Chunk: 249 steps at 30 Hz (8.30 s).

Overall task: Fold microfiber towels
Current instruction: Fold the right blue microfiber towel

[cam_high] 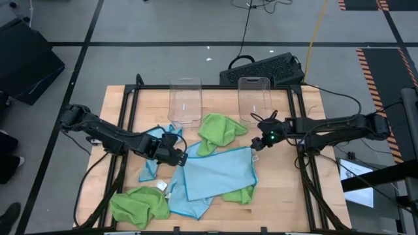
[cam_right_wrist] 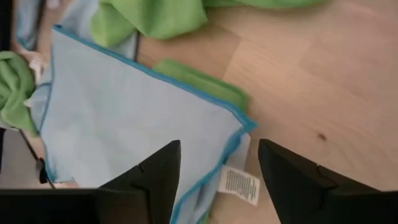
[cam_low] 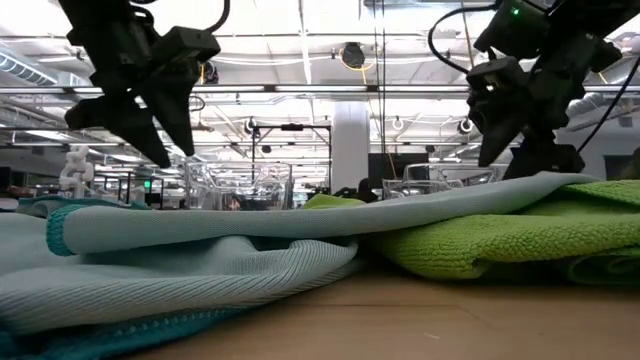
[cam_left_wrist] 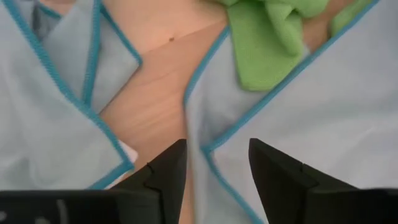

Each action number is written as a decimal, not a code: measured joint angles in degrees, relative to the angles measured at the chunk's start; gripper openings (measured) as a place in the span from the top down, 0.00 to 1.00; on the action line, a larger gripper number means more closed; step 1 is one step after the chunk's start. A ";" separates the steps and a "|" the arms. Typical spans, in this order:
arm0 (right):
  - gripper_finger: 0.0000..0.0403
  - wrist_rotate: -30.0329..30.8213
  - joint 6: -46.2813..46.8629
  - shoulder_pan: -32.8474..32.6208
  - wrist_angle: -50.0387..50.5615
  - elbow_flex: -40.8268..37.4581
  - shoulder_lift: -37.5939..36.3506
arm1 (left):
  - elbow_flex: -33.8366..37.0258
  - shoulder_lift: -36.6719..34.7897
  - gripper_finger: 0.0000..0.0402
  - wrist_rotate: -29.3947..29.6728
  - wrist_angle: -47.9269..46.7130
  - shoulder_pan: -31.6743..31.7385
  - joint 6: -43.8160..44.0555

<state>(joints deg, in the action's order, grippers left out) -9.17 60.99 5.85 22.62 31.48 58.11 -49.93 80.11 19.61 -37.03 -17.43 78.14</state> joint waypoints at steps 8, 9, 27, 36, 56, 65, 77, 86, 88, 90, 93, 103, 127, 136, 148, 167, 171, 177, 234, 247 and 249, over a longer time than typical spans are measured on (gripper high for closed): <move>0.48 -0.03 11.17 -6.10 -2.30 0.00 -0.43 | 0.09 2.78 0.63 -0.03 2.89 -1.52 1.24; 0.48 -0.08 12.16 -6.99 -2.22 0.00 -0.46 | 0.11 3.30 0.63 0.03 3.44 -1.67 0.83; 0.48 1.05 12.73 -23.10 -2.64 0.02 -7.23 | 0.02 3.98 0.70 -1.58 24.07 -3.22 -4.55; 0.48 0.17 6.49 -23.22 0.33 -0.02 -9.14 | -2.23 4.15 0.70 -1.25 41.20 -4.63 -5.88; 0.48 4.16 18.38 -36.89 -4.43 0.02 -9.20 | -42.67 30.67 0.70 -1.93 13.50 -6.97 -5.78; 0.48 18.95 24.81 -44.92 -4.57 0.02 -8.68 | -50.05 35.94 0.70 -4.04 13.06 -9.53 -6.94; 0.48 24.42 40.27 -45.80 -4.67 0.02 -0.89 | -49.99 36.05 0.63 -6.99 -1.50 -10.00 -17.69; 0.48 25.86 49.92 -45.74 -10.64 0.02 2.97 | -49.96 35.64 0.46 -13.44 -3.05 -5.81 -37.64; 0.48 25.71 51.09 -45.32 -9.69 0.02 3.34 | -49.96 35.64 0.45 -13.02 -2.57 -4.61 -40.54; 0.48 25.37 52.29 -45.05 -8.69 0.00 3.58 | -49.94 35.66 0.44 -12.15 -0.99 -3.01 -41.75; 0.48 25.54 52.15 -44.23 -7.48 0.02 3.53 | -49.71 36.02 0.44 -11.88 4.75 -0.55 -42.18; 0.48 25.24 49.32 -43.00 -5.36 0.02 5.53 | -48.04 40.60 0.44 -12.69 26.61 1.12 -46.87; 0.48 21.02 47.42 -43.09 -13.24 0.02 13.98 | -48.06 43.89 0.44 -11.94 21.13 0.13 -51.11; 0.48 22.70 46.10 -43.34 -13.09 0.00 12.74 | -48.12 45.96 0.44 -11.19 28.17 -2.34 -49.73; 0.48 22.54 38.76 -45.10 -13.87 0.00 12.74 | -48.06 47.22 0.44 -11.02 23.62 -2.84 -49.25; 0.48 27.18 26.81 -54.19 -12.50 0.00 12.74 | -48.06 47.13 0.44 -13.26 20.59 -3.89 -47.60; 0.48 27.26 27.95 -55.04 -13.18 0.00 12.74 | -48.06 47.13 0.44 -13.37 20.07 -4.34 -47.37; 0.48 28.45 30.26 -55.11 -12.46 0.00 12.74 | -48.06 47.13 0.44 -13.35 20.04 -4.44 -47.40; 0.99 29.85 36.63 -53.93 -13.54 0.00 16.31 | -48.06 47.07 0.44 -14.66 15.34 -4.31 -46.04; 1.00 28.48 28.71 -47.65 -0.19 0.02 5.05 | -48.06 47.07 0.44 -14.66 14.96 -4.05 -45.94; 1.00 28.24 24.64 -46.04 1.18 0.02 3.01 | -48.06 47.07 0.44 -14.66 14.96 -3.80 -45.94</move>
<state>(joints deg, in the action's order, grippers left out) 19.07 85.64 -40.18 23.81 31.50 61.12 -98.00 127.17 4.95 -22.06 -21.23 32.21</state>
